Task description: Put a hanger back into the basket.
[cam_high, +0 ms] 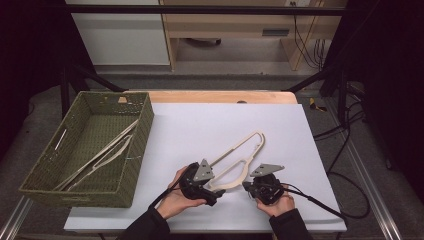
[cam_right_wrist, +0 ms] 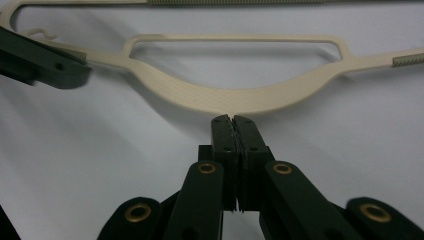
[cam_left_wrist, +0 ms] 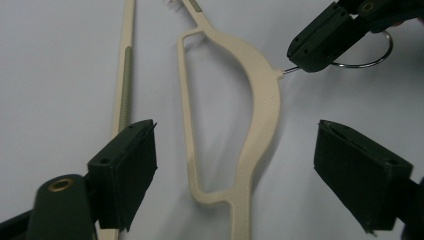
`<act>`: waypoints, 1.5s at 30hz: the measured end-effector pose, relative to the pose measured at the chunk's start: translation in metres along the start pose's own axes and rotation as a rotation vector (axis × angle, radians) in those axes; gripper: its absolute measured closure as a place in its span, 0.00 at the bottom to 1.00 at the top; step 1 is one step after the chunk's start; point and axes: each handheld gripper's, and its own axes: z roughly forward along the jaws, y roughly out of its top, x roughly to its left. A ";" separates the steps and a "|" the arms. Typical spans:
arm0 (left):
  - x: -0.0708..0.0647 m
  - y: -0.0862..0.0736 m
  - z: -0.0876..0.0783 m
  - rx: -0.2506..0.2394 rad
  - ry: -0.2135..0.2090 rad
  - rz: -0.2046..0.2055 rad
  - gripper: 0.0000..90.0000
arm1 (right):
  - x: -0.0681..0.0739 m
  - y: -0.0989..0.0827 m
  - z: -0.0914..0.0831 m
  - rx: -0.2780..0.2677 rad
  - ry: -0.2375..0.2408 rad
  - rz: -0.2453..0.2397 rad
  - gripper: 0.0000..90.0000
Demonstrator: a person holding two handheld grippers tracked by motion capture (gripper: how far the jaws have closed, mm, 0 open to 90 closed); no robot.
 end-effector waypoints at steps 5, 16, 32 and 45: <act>-0.002 0.006 0.015 0.032 -0.029 0.021 0.28 | 0.000 0.002 -0.003 -0.007 0.000 -0.009 1.00; -0.008 0.016 0.039 0.123 -0.036 0.106 0.50 | 0.002 0.007 -0.010 -0.009 -0.003 -0.020 1.00; -0.019 0.019 0.043 0.176 -0.015 0.223 0.81 | 0.004 0.011 -0.017 -0.015 -0.012 -0.040 0.99; -0.020 0.022 0.026 0.133 0.011 0.248 0.84 | -0.032 0.004 -0.088 -0.367 -0.036 0.106 0.55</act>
